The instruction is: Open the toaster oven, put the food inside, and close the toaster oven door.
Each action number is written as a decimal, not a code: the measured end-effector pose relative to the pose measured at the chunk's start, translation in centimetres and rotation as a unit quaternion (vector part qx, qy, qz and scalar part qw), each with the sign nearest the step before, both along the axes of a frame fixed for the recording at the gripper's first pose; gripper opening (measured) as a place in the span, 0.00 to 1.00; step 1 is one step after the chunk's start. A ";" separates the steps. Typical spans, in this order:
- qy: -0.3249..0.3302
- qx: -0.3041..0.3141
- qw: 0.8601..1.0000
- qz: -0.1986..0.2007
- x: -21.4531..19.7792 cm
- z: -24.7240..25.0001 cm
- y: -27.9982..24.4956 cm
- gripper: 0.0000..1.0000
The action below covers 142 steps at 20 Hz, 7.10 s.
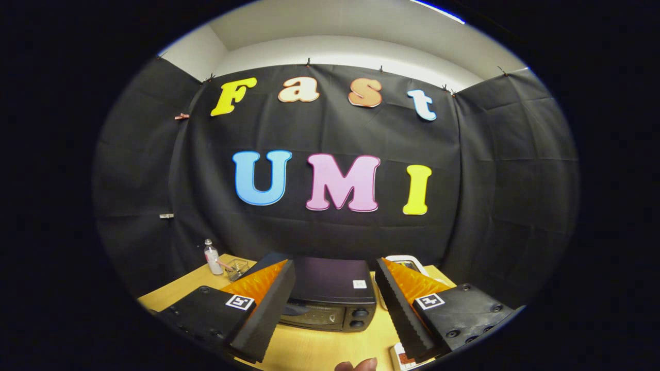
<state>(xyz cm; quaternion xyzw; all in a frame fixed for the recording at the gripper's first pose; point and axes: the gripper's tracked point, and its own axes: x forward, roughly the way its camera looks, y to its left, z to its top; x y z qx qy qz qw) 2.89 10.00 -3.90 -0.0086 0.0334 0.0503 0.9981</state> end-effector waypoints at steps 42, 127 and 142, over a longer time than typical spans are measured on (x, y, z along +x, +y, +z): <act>0.243 -0.003 0.969 -0.040 -0.9 -22.4 8.1 0.97; 0.403 0.171 0.886 0.156 -10.2 -16.3 -14.4 0.13; 0.372 0.191 0.895 0.153 -4.8 -20.2 3.6 0.13</act>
